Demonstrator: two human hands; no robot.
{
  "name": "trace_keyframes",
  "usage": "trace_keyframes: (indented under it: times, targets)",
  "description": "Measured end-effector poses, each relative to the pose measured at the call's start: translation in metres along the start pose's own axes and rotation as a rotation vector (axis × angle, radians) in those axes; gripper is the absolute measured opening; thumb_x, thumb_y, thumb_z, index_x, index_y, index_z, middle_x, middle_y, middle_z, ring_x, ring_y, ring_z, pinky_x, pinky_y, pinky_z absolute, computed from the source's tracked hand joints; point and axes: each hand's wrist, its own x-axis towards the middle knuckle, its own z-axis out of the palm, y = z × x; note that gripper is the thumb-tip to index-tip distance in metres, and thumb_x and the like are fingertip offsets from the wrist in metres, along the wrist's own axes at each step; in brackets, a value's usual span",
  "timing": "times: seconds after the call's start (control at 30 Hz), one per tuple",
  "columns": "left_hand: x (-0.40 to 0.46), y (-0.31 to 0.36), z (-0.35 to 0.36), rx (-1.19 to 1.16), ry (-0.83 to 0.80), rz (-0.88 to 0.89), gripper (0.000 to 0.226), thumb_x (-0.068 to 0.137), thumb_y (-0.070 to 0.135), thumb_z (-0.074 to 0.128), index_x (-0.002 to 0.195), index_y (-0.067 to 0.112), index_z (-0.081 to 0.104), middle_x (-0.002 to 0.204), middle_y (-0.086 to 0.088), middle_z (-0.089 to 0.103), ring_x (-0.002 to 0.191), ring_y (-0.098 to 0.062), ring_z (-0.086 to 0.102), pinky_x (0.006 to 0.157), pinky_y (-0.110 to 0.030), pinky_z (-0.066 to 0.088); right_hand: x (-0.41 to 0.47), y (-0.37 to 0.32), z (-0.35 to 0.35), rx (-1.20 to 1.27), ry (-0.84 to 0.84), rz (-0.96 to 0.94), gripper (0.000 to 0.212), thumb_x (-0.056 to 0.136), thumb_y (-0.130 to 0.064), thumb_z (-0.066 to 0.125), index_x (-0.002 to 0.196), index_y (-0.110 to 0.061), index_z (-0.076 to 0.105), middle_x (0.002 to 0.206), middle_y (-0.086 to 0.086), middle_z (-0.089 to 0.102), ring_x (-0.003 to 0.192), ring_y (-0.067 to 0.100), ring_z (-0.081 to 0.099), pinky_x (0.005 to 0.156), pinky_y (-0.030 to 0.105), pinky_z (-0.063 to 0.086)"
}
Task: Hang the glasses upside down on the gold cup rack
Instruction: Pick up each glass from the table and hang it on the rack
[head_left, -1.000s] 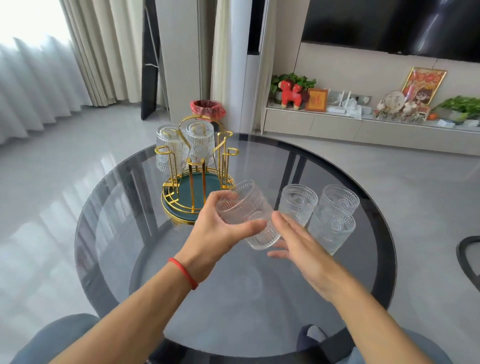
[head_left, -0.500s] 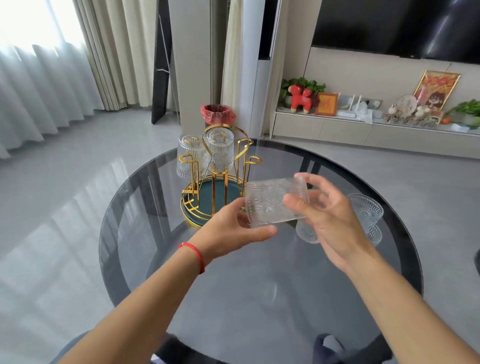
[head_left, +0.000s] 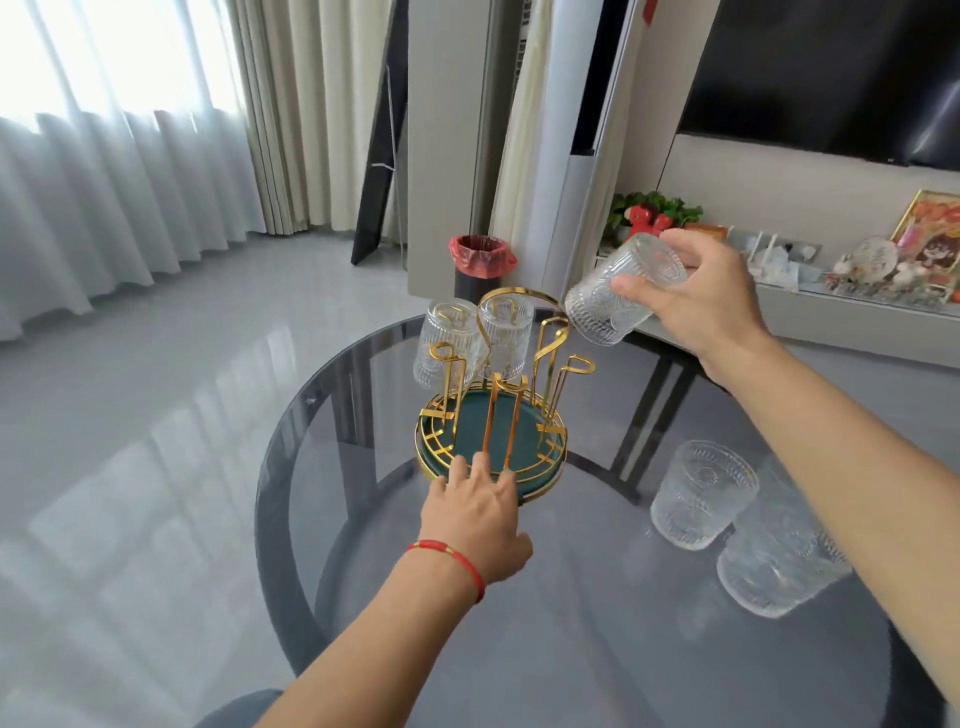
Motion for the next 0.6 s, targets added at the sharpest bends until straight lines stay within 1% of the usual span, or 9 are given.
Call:
trace_keyframes:
  times: [0.07, 0.13, 0.17, 0.23, 0.33, 0.37, 0.47, 0.53, 0.6]
  targets:
    - [0.0, 0.001, 0.0, -0.01, -0.01, -0.007, 0.061, 0.095, 0.049, 0.058, 0.143, 0.015, 0.043, 0.145, -0.015, 0.04, 0.134, -0.037, 0.039, 0.11, -0.051, 0.043, 0.013, -0.002, 0.007, -0.031, -0.089, -0.011, 0.084, 0.073, -0.038, 0.093, 0.145, -0.014, 0.057, 0.145, 0.003, 0.06, 0.133, 0.018, 0.054, 0.112, 0.035, 0.043]
    - [-0.001, 0.001, 0.0, -0.004, -0.009, -0.009, 0.06, 0.096, 0.048, 0.058, 0.143, 0.014, 0.044, 0.144, -0.015, 0.041, 0.133, -0.037, 0.04, 0.11, -0.052, 0.043, 0.021, -0.003, 0.011, -0.096, -0.182, -0.032, 0.084, 0.074, -0.037, 0.093, 0.146, -0.015, 0.057, 0.149, 0.003, 0.058, 0.137, 0.017, 0.052, 0.109, 0.029, 0.038]
    - [-0.001, 0.001, 0.0, -0.002, -0.005, -0.01, 0.059, 0.096, 0.048, 0.058, 0.142, 0.014, 0.044, 0.144, -0.015, 0.041, 0.133, -0.037, 0.039, 0.11, -0.052, 0.043, 0.024, -0.003, 0.014, -0.121, -0.219, -0.039, 0.084, 0.074, -0.036, 0.093, 0.146, -0.015, 0.057, 0.151, 0.003, 0.057, 0.138, 0.017, 0.051, 0.107, 0.028, 0.036]
    - [-0.001, 0.001, 0.0, -0.003, -0.004, -0.011, 0.058, 0.096, 0.048, 0.058, 0.142, 0.015, 0.044, 0.145, -0.015, 0.04, 0.135, -0.038, 0.038, 0.111, -0.054, 0.041, 0.028, -0.003, 0.018, -0.129, -0.278, -0.033, 0.083, 0.074, -0.033, 0.093, 0.146, -0.016, 0.056, 0.152, 0.003, 0.056, 0.137, 0.016, 0.05, 0.108, 0.029, 0.036]
    - [-0.001, 0.0, 0.001, -0.007, -0.001, -0.008, 0.057, 0.096, 0.046, 0.057, 0.142, 0.016, 0.045, 0.144, -0.013, 0.042, 0.136, -0.037, 0.037, 0.11, -0.053, 0.042, 0.03, 0.001, 0.026, -0.087, -0.368, -0.007, 0.079, 0.075, -0.028, 0.093, 0.145, -0.018, 0.057, 0.15, 0.004, 0.056, 0.129, 0.009, 0.046, 0.108, 0.031, 0.036]
    - [-0.001, 0.0, 0.001, -0.013, -0.002, -0.009, 0.056, 0.096, 0.045, 0.057, 0.142, 0.016, 0.045, 0.144, -0.013, 0.042, 0.135, -0.037, 0.038, 0.11, -0.053, 0.042, 0.03, 0.003, 0.029, -0.076, -0.4, 0.001, 0.077, 0.076, -0.025, 0.092, 0.144, -0.017, 0.058, 0.15, 0.005, 0.056, 0.13, 0.01, 0.046, 0.109, 0.031, 0.035]
    - [-0.002, 0.0, 0.0, -0.025, 0.001, -0.011, 0.052, 0.097, 0.043, 0.057, 0.141, 0.017, 0.047, 0.142, -0.012, 0.045, 0.132, -0.035, 0.041, 0.108, -0.052, 0.044, 0.032, 0.012, 0.033, -0.014, -0.478, 0.057, 0.073, 0.076, -0.013, 0.09, 0.143, -0.012, 0.06, 0.152, 0.007, 0.056, 0.143, 0.018, 0.046, 0.113, 0.03, 0.035]
    - [-0.002, -0.001, -0.001, -0.034, 0.008, -0.013, 0.05, 0.097, 0.043, 0.056, 0.139, 0.017, 0.049, 0.14, -0.011, 0.046, 0.13, -0.033, 0.043, 0.106, -0.051, 0.045, 0.032, 0.016, 0.035, 0.007, -0.518, 0.092, 0.075, 0.075, -0.007, 0.09, 0.143, -0.011, 0.06, 0.151, 0.006, 0.057, 0.145, 0.02, 0.046, 0.112, 0.029, 0.035]
    - [-0.003, -0.001, -0.001, -0.047, 0.006, -0.01, 0.051, 0.096, 0.043, 0.057, 0.14, 0.017, 0.049, 0.14, -0.011, 0.045, 0.13, -0.033, 0.042, 0.107, -0.051, 0.045, 0.03, 0.02, 0.04, 0.018, -0.535, 0.111, 0.078, 0.071, -0.003, 0.091, 0.142, -0.012, 0.061, 0.149, 0.005, 0.058, 0.146, 0.019, 0.045, 0.116, 0.032, 0.035]
